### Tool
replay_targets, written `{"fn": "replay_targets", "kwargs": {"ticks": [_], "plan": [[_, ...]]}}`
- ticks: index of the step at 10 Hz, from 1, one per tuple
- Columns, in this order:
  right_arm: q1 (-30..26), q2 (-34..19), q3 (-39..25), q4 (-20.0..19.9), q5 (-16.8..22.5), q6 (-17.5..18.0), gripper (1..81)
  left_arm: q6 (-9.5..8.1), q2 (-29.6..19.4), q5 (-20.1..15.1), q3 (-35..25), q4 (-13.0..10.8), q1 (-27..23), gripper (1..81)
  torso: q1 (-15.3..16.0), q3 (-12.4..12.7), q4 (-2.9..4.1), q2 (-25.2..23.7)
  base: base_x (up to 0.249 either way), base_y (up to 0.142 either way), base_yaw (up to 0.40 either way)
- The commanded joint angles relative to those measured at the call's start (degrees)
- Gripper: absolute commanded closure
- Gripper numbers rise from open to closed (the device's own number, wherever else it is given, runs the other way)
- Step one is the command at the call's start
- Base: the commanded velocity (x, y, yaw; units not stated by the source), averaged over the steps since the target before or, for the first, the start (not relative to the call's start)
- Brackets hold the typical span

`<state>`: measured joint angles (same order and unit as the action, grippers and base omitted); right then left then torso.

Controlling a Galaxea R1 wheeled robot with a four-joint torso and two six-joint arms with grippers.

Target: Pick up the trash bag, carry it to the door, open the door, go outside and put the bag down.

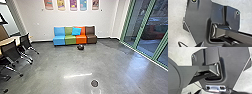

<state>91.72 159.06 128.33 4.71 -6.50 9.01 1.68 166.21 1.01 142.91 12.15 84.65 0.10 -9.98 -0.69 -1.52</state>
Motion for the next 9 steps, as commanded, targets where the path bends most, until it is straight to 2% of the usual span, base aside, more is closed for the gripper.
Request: {"fn": "replay_targets", "kwargs": {"ticks": [1,9], "plan": [[-1.67,-0.65,-1.16,-0.22,2.98,-0.04,1.0,0.51,-0.34,-3.82,-0.53,-0.38,-1.63,1.0,-0.02,0.00,0.00,0.00,0.078,0.000,0.000],[-1.84,-0.56,-1.51,0.04,2.98,-0.04,1.0,0.43,-0.52,-3.03,-0.53,0.15,-1.63,1.0,-0.07,0.02,0.00,-0.04,0.126,0.000,0.000]]}}
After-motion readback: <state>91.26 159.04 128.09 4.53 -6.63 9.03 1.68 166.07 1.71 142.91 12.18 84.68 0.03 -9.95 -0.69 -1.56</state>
